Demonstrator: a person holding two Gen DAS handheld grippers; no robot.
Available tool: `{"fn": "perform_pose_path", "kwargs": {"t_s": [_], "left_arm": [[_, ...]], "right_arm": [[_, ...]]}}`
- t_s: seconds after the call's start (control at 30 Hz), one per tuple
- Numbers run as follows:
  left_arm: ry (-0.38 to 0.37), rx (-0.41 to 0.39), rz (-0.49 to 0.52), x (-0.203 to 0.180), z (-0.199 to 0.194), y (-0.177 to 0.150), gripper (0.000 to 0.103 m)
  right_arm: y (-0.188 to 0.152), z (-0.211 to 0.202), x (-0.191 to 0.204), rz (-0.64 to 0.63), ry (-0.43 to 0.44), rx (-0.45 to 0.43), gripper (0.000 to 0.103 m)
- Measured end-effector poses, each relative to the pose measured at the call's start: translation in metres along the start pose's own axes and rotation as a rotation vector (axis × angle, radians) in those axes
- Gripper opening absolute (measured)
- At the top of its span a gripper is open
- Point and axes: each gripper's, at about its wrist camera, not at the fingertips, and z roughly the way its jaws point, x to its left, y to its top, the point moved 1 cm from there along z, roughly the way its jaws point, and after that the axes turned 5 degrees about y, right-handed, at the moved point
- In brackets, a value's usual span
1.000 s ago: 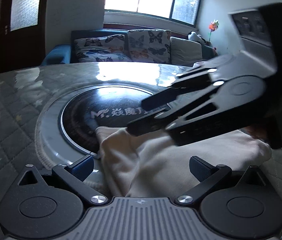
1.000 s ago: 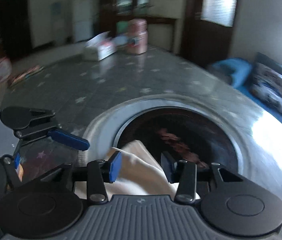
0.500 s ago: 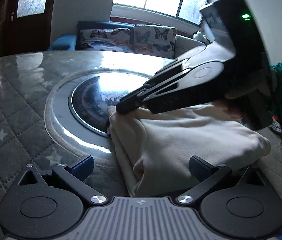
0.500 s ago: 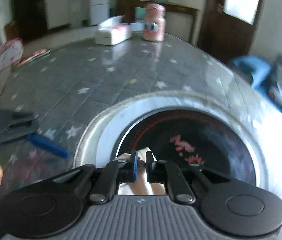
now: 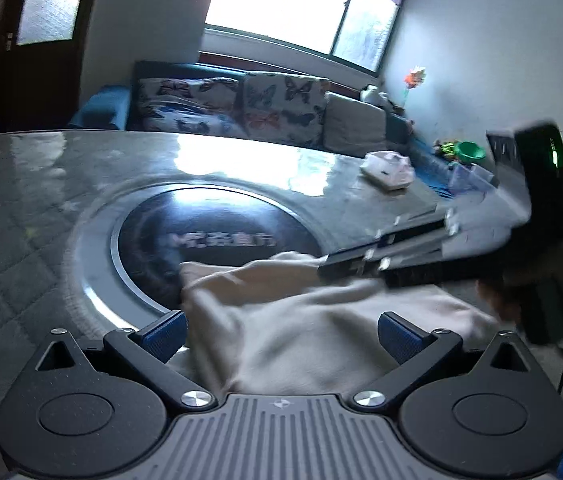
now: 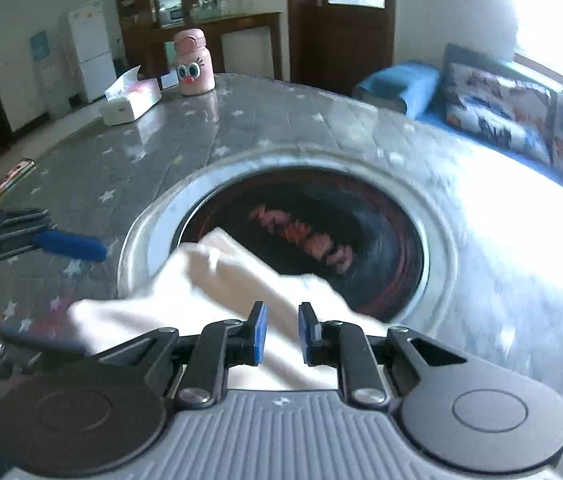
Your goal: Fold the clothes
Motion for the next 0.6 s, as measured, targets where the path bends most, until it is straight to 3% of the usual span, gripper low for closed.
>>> {"fn": "perform_pose_path", "kwargs": {"t_s": [0.37,0.6], "left_arm": [[-0.055,0.044,0.075,-0.032,0.019,-0.001,0.103],[-0.060,0.006,0.029,-0.020,0.016,0.009,0.103]], "right_arm": [[-0.001,0.025,-0.016,0.066,-0.027,-0.076,0.016],[-0.017,-0.013,-0.016,0.055,-0.055,-0.084,0.017]]}}
